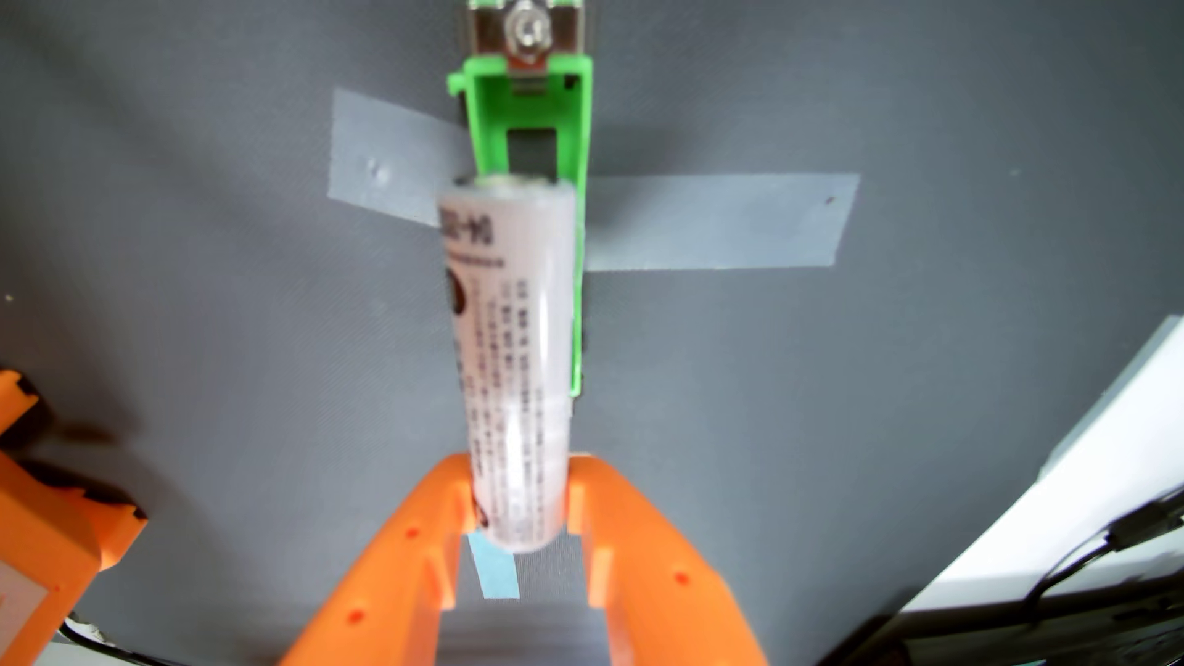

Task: Insert Battery

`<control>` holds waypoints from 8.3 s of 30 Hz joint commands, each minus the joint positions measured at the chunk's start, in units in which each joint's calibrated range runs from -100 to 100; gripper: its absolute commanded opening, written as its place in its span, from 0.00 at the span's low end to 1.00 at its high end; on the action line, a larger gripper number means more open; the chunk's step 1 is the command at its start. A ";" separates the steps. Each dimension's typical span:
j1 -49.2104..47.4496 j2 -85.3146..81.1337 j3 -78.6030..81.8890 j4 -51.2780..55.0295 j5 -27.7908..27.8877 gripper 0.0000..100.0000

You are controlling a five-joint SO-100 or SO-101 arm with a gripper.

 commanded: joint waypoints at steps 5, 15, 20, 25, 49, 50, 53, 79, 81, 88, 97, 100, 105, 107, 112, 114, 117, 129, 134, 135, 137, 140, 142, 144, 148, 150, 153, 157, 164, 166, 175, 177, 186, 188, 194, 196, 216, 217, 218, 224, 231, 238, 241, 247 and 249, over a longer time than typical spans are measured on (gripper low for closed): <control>-0.52 -1.64 0.36 -3.45 0.00 0.01; -0.52 -1.56 3.69 -5.49 0.00 0.01; -0.41 -1.81 5.58 -7.69 0.00 0.01; -0.41 -2.06 5.49 -7.69 0.00 0.01; -4.54 -1.56 5.58 -7.77 -1.19 0.01; -4.54 -1.64 5.58 -7.77 -1.19 0.01; -4.42 -1.98 5.58 -7.77 -1.19 0.01; -0.29 -1.56 5.58 -7.77 -1.13 0.02; -0.29 -1.56 5.58 -7.77 -1.08 0.02; -0.41 -1.48 5.58 -7.77 -0.77 0.02; -0.41 -1.48 5.58 -7.69 -0.67 0.02; -0.41 -1.48 5.58 -7.69 -0.67 0.02; -0.41 -1.48 5.58 -7.52 0.26 0.02; -0.41 -1.48 5.58 -7.69 0.46 0.02; -0.41 -1.48 5.58 -7.69 0.46 0.02; -0.29 -1.48 5.58 -7.69 0.41 0.02; -0.29 -1.48 5.58 -7.69 0.56 0.02; -0.41 -1.48 5.58 -7.69 0.77 0.02; -0.41 -1.48 5.58 -7.69 1.65 0.02; -0.41 -1.48 5.58 -7.77 1.80 0.02; -0.41 -1.48 5.58 -7.77 1.80 0.02; -0.41 -1.48 5.58 -7.77 1.85 0.02; -0.41 -1.48 5.58 -7.77 1.85 0.02; -0.41 -1.48 5.58 -7.77 1.80 0.02; -0.41 -1.48 5.40 -7.77 1.54 0.02; -0.41 -1.48 5.31 -7.77 1.49 0.02; -0.41 -1.48 5.22 -7.77 1.49 0.02; -0.41 -1.48 5.04 -7.77 1.44 0.02; -0.41 -1.48 4.95 -7.77 1.44 0.02; -0.41 -1.48 4.86 -7.77 1.44 0.02; -0.52 -1.48 4.77 -7.77 1.39 0.02; -0.52 -1.48 4.77 -7.77 1.39 0.02; -0.41 -1.48 5.13 -7.77 1.39 0.02; -0.41 -1.48 5.13 -7.77 1.39 0.02; -0.41 -1.48 4.95 -7.77 1.39 0.02; -0.41 -1.48 4.95 -7.77 1.39 0.02; -1.70 -1.39 4.77 -7.77 1.44 0.02; -2.53 -1.39 4.77 -7.77 1.44 0.02; -3.12 -1.39 4.77 -7.77 1.39 0.02; -2.41 -1.39 4.77 -7.77 1.39 0.02; 0.30 -1.39 4.77 -7.77 1.34 0.02; -0.29 -1.39 4.77 -7.86 1.34 0.02; -0.41 -1.39 4.77 -7.86 1.34 0.02; -0.64 -1.39 5.22 -10.14 0.00 0.02; -0.76 -1.39 5.22 -10.40 -0.11 0.02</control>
